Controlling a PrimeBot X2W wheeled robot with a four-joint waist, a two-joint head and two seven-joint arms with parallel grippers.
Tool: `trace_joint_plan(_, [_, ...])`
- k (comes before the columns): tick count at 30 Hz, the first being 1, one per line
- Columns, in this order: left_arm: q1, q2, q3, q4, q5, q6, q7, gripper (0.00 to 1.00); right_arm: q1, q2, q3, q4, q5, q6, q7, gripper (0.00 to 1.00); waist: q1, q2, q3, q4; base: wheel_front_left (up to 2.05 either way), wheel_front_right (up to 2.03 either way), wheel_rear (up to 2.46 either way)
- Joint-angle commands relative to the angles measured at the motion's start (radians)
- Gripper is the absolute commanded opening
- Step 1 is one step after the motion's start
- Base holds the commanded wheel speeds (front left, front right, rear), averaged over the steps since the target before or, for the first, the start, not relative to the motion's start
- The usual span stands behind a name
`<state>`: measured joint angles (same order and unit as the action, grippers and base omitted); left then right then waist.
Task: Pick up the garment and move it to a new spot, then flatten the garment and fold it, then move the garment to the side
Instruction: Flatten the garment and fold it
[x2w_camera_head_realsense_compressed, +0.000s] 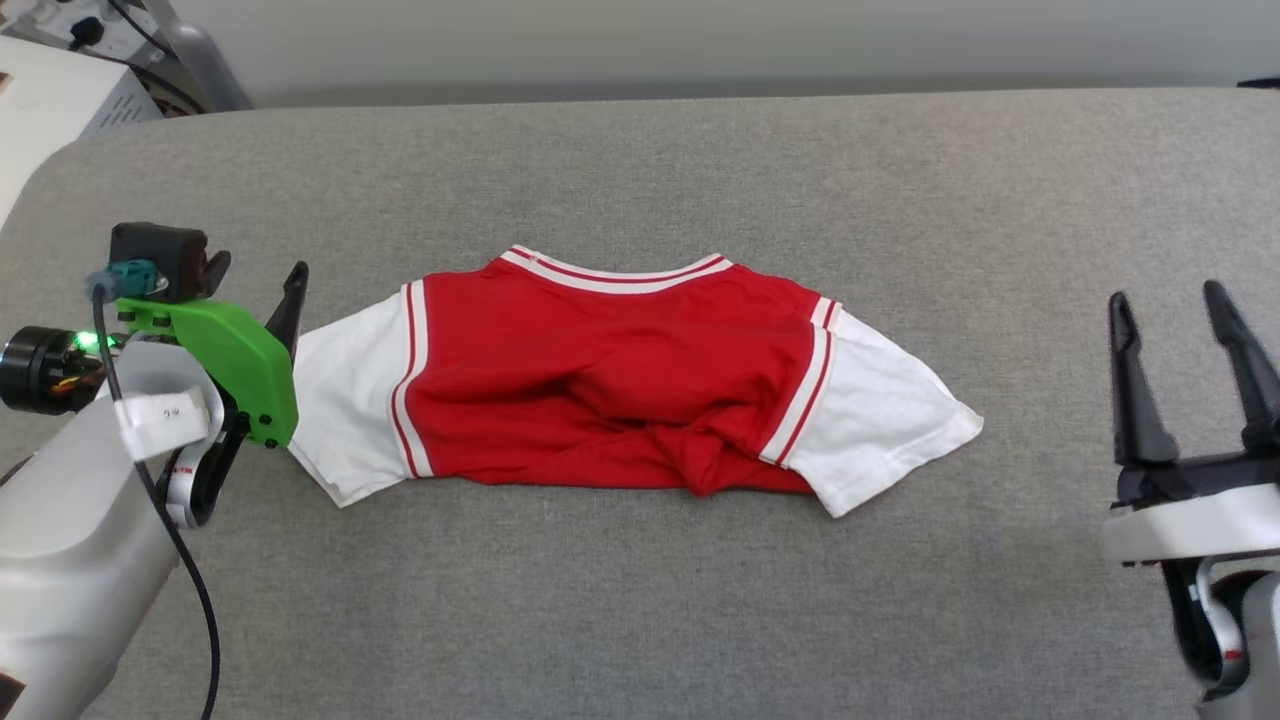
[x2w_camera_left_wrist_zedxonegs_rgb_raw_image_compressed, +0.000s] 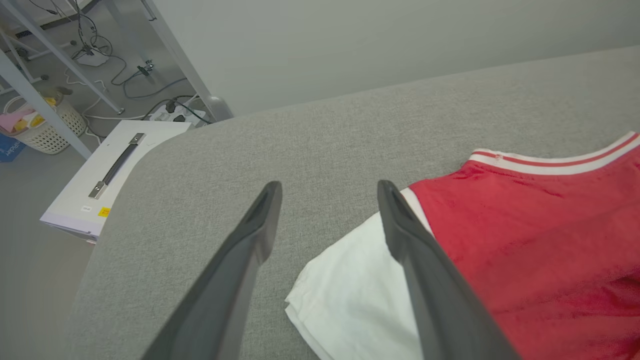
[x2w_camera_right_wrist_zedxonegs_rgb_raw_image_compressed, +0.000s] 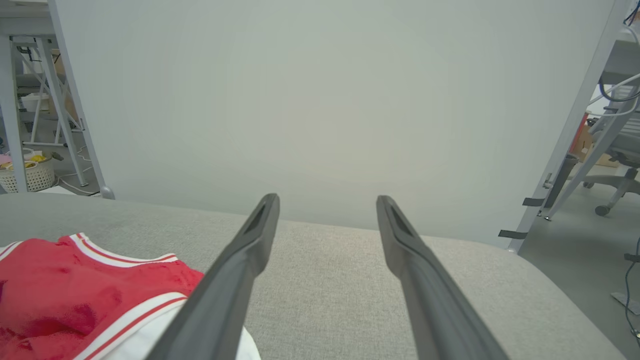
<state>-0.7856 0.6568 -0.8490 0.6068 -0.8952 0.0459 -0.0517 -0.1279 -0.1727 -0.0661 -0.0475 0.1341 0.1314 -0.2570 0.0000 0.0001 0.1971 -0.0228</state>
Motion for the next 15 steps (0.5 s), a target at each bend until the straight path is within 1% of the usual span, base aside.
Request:
trace_joint_plan(1, [0.033, 0.008, 0.013, -0.019, 0.014, 0.024, -0.042, 1.00, -0.032, -0.018, -0.008, -0.010, -0.006, -0.001, -0.005, 1.00, 0.0000, -0.0001, -0.029, 0.019, 0.00, 0.00, 0.00])
trace_joint_plan(2, [0.068, 0.015, 0.037, -0.066, 0.018, 0.070, -0.119, 1.00, -0.059, -0.056, -0.003, -0.009, -0.005, -0.001, -0.005, 1.00, 0.0000, -0.0001, -0.041, 0.028, 0.00, 0.00, 0.00])
trace_joint_plan(4, [0.111, 0.020, 0.060, -0.119, 0.023, 0.117, -0.169, 1.00, -0.091, -0.106, 0.011, -0.001, -0.009, -0.001, -0.005, 1.00, 0.0000, -0.0001, -0.053, 0.038, 0.00, 0.00, 0.00])
trace_joint_plan(5, [0.141, 0.024, 0.075, -0.159, 0.033, 0.149, -0.188, 1.00, -0.115, -0.135, 0.023, 0.003, -0.004, -0.001, -0.005, 1.00, 0.0000, -0.0001, -0.060, 0.044, 0.00, 0.00, 0.00])
trace_joint_plan(8, [0.215, 0.023, 0.115, -0.255, 0.056, 0.221, -0.206, 1.00, -0.168, -0.207, 0.066, 0.037, 0.029, -0.001, -0.005, 1.00, 0.0000, -0.0001, -0.070, 0.058, 0.00, 0.00, 0.00])
trace_joint_plan(10, [0.268, 0.015, 0.147, -0.327, 0.087, 0.267, -0.209, 1.00, -0.200, -0.261, 0.120, 0.079, 0.063, -0.001, -0.004, 1.00, 0.0000, -0.0001, -0.076, 0.068, 0.00, 0.00, 0.00])
trace_joint_plan(11, [0.299, 0.005, 0.182, -0.373, 0.107, 0.289, -0.209, 1.00, -0.219, -0.291, 0.159, 0.096, 0.086, -0.001, 0.004, 1.00, 0.0000, -0.0001, -0.078, 0.072, 0.00, 0.00, 0.00])
trace_joint_plan(13, [0.359, -0.008, 0.229, -0.442, 0.164, 0.331, -0.210, 1.00, -0.259, -0.351, 0.237, 0.116, 0.142, -0.001, 0.058, 1.00, 0.0000, -0.0001, -0.079, 0.082, 0.00, 0.00, 0.00])
trace_joint_plan(15, [0.420, -0.030, 0.276, -0.501, 0.210, 0.360, -0.210, 1.00, -0.301, -0.401, 0.306, 0.122, 0.219, -0.001, 0.128, 1.00, 0.0000, -0.0001, -0.078, 0.090, 0.00, 0.00, 0.00])
